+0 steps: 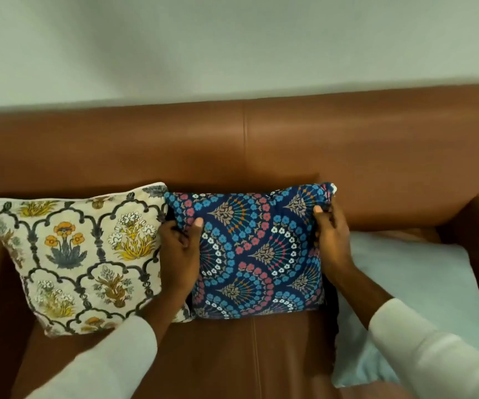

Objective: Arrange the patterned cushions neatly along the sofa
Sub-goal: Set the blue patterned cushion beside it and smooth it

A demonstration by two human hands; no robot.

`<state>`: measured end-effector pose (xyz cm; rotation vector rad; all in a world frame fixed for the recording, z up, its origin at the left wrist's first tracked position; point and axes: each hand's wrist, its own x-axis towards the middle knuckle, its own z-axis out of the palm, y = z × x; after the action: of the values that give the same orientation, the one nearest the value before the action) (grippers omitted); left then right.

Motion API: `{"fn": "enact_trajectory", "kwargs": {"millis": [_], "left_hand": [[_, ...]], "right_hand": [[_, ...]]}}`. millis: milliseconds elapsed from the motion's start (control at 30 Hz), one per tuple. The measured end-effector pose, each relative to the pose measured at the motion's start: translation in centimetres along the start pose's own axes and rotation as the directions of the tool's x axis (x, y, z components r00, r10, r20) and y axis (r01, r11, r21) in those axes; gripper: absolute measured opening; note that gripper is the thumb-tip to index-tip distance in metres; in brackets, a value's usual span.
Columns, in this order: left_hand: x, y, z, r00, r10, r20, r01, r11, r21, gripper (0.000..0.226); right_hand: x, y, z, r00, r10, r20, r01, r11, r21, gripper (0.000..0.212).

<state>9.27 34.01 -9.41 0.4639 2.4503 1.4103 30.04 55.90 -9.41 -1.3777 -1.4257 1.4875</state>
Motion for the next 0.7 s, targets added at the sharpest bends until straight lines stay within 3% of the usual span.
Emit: {"fn": "enact_trajectory", "kwargs": {"millis": [33,67,100,133,167,200,267,333,433,500,600,700], "left_hand": [[-0.6,-0.3,0.5,0.989,0.139,-0.059,-0.129,0.982,0.140,0.082],[-1.2,-0.5,1.0,0.940,0.334,-0.065,-0.302,0.907,0.292,0.076],[-1.5,-0.7,1.8,0.848,0.529,0.043,-0.499,0.767,0.403,0.074],[-1.7,-0.8,2.8,0.710,0.667,0.227,-0.686,0.582,0.437,0.075],[-1.6,-0.9,3.8,0.560,0.721,0.407,-0.816,0.395,0.423,0.077],[-1.2,-1.0,4.5,0.452,0.716,0.532,-0.878,0.252,0.407,0.074],[0.7,-1.4,5.3,0.382,0.682,0.623,-0.896,0.107,0.432,0.067],[2.6,-1.5,5.2,0.407,0.680,0.610,-0.875,0.098,0.475,0.068],[3.7,-1.6,5.2,0.502,0.664,0.553,-0.827,0.183,0.531,0.079],[3.4,-1.6,4.8,0.608,0.631,0.482,-0.753,0.265,0.603,0.087],[2.9,-0.3,3.5,0.818,0.515,0.258,-0.525,0.482,0.702,0.094],[1.7,1.2,2.8,0.911,0.381,0.158,-0.386,0.654,0.651,0.087]], "right_hand": [[-1.0,0.6,0.2,0.986,-0.137,-0.097,0.114,0.971,-0.212,0.061],[-2.2,1.2,0.5,0.934,-0.330,-0.139,0.240,0.865,-0.440,0.070],[-3.6,2.1,1.2,0.858,-0.512,-0.038,0.380,0.683,-0.623,0.071],[-4.9,3.2,2.1,0.771,-0.612,0.176,0.524,0.452,-0.722,0.069],[-5.8,4.7,3.2,0.674,-0.619,0.403,0.643,0.224,-0.732,0.067],[-6.1,6.2,4.0,0.598,-0.575,0.559,0.716,0.068,-0.695,0.063],[-4.7,7.9,4.6,0.579,-0.501,0.643,0.733,-0.026,-0.680,0.060],[-2.7,8.3,4.8,0.590,-0.491,0.641,0.707,-0.070,-0.704,0.064],[-1.3,8.5,4.7,0.625,-0.496,0.603,0.673,-0.049,-0.738,0.073],[-1.2,8.2,4.0,0.694,-0.520,0.498,0.605,0.047,-0.795,0.083],[-0.9,6.8,2.0,0.764,-0.470,0.442,0.567,0.162,-0.807,0.090],[-0.4,6.0,-0.9,0.834,-0.370,0.408,0.528,0.326,-0.784,0.089]]}}
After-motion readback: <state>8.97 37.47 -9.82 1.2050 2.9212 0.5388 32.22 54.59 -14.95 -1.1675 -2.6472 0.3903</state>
